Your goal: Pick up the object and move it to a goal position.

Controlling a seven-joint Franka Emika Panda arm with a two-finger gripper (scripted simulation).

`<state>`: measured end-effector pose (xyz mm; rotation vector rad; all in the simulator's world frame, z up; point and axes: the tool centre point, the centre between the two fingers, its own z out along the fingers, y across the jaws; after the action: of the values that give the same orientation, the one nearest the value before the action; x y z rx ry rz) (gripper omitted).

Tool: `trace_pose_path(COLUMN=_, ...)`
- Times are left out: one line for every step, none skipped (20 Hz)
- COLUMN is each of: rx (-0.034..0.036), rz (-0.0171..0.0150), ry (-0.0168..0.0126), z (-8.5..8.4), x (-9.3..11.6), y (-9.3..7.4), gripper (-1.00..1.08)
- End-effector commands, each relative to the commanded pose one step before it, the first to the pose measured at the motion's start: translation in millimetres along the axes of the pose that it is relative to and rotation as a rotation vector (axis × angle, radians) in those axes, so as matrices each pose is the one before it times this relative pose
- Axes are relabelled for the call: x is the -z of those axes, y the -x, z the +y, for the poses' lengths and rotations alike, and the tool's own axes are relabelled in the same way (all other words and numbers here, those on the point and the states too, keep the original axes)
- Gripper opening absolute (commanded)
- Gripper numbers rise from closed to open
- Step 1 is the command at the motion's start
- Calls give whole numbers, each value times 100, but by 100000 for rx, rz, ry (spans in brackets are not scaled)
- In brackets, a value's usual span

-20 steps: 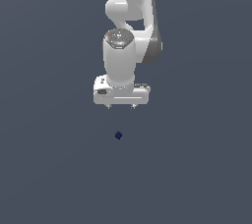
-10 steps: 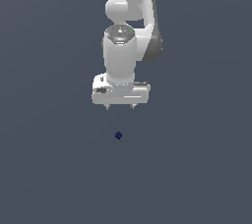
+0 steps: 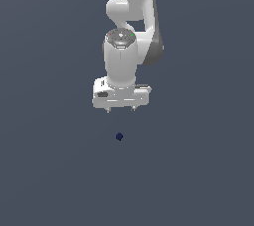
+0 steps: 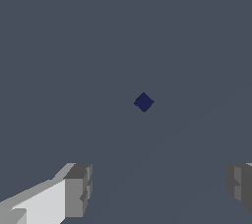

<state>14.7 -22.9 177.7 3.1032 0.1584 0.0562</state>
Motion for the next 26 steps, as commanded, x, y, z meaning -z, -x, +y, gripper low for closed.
trace_pose_path(rx=3227, rz=-220, ry=39, z=62, x=-423, y=-190, gripper=100)
trace_pose_path(rx=1584, rz=-89, ry=14, z=32, x=-199, y=-96, gripper=100)
trace_pose_path(rx=1717, rz=-97, ry=8, z=35, x=-218, y=-103, gripper=100)
trace_pose_path(rx=1850, rz=-104, ry=2, z=40, x=-236, y=-109, gripper=100)
trace_pose_path(rx=1984, rz=-109, ry=-6, z=44, x=-254, y=-115, gripper=100)
trace_pose_path(rx=2119, rz=-114, ry=-14, z=50, x=-273, y=-121, gripper=100)
trace_pose_path(rx=2257, rz=-118, ry=-24, z=55, x=-292, y=-127, gripper=100)
trace_pose_path(rx=2394, rz=-122, ry=-36, z=61, x=-311, y=-132, gripper=100)
trace_pose_path(rx=2529, rz=-124, ry=-49, z=68, x=-331, y=-136, gripper=100)
trace_pose_path(rx=2666, rz=-124, ry=-64, z=73, x=-351, y=-140, gripper=100)
trace_pose_path(rx=2735, rz=-120, ry=-78, z=79, x=-362, y=-139, gripper=100)
trace_pose_path(rx=2732, rz=-112, ry=-90, z=81, x=-363, y=-135, gripper=100)
trace_pose_path(rx=2726, rz=-104, ry=-102, z=85, x=-365, y=-131, gripper=100)
trace_pose_path(rx=2723, rz=-95, ry=-114, z=87, x=-366, y=-126, gripper=100)
trace_pose_path(rx=2716, rz=-85, ry=-124, z=90, x=-367, y=-121, gripper=100)
trace_pose_path(rx=2713, rz=-75, ry=-134, z=92, x=-368, y=-117, gripper=100)
trace_pose_path(rx=2706, rz=-64, ry=-144, z=95, x=-370, y=-112, gripper=100)
trace_pose_path(rx=2702, rz=-53, ry=-153, z=97, x=-371, y=-108, gripper=100)
trace_pose_path(rx=2695, rz=-41, ry=-161, z=99, x=-372, y=-102, gripper=100)
trace_pose_path(rx=2689, rz=-29, ry=-169, z=101, x=-372, y=-98, gripper=100)
trace_pose_path(rx=2685, rz=-17, ry=-176, z=102, x=-373, y=-93, gripper=100)
trace_pose_path(rx=2678, rz=-4, ry=-182, z=104, x=-374, y=-88, gripper=100)
trace_pose_path(rx=2672, rz=9, ry=-188, z=105, x=-375, y=-83, gripper=100)
trace_pose_path(rx=2648, rz=22, ry=-191, z=107, x=-373, y=-77, gripper=100)
trace_pose_path(rx=2525, rz=34, ry=-187, z=102, x=-357, y=-69, gripper=100)
trace_pose_path(rx=2383, rz=43, ry=-180, z=98, x=-338, y=-61, gripper=100)
